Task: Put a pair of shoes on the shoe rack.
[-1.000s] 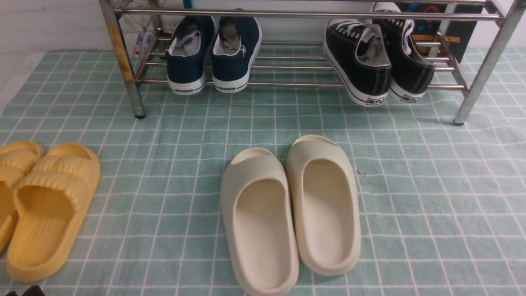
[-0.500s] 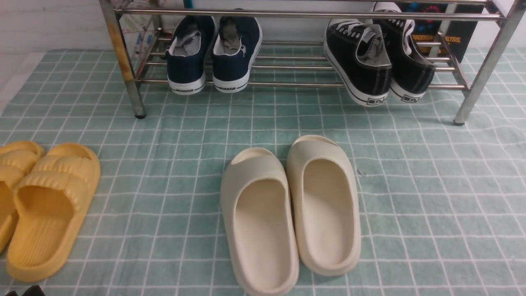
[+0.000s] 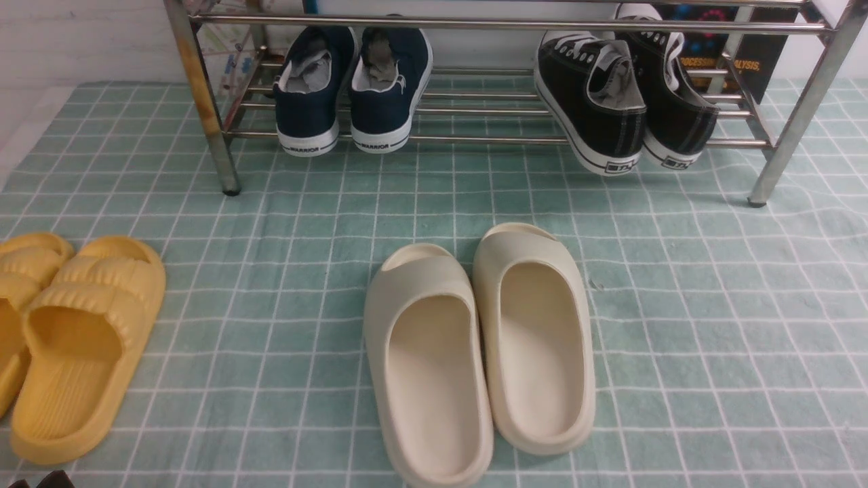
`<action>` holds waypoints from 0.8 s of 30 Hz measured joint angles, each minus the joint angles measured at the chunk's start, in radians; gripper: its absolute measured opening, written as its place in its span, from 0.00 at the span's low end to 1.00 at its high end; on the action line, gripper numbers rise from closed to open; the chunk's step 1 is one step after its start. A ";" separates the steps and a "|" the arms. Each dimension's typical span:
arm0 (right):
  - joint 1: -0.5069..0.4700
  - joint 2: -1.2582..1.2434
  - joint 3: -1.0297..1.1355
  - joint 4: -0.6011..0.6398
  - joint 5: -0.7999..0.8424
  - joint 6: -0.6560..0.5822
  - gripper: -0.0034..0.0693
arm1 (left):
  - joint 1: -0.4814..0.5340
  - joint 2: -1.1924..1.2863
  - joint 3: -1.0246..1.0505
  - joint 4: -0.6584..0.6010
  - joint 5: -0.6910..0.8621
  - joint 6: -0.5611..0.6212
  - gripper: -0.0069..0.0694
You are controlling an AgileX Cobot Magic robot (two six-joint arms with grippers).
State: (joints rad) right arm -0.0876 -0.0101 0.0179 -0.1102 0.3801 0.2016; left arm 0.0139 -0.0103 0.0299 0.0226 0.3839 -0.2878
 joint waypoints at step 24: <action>0.000 0.000 0.000 0.000 0.000 0.000 0.06 | 0.000 0.000 0.000 0.000 0.000 0.000 0.40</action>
State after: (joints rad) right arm -0.0876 -0.0101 0.0178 -0.1102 0.3806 0.2013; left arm 0.0139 -0.0103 0.0299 0.0226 0.3839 -0.2878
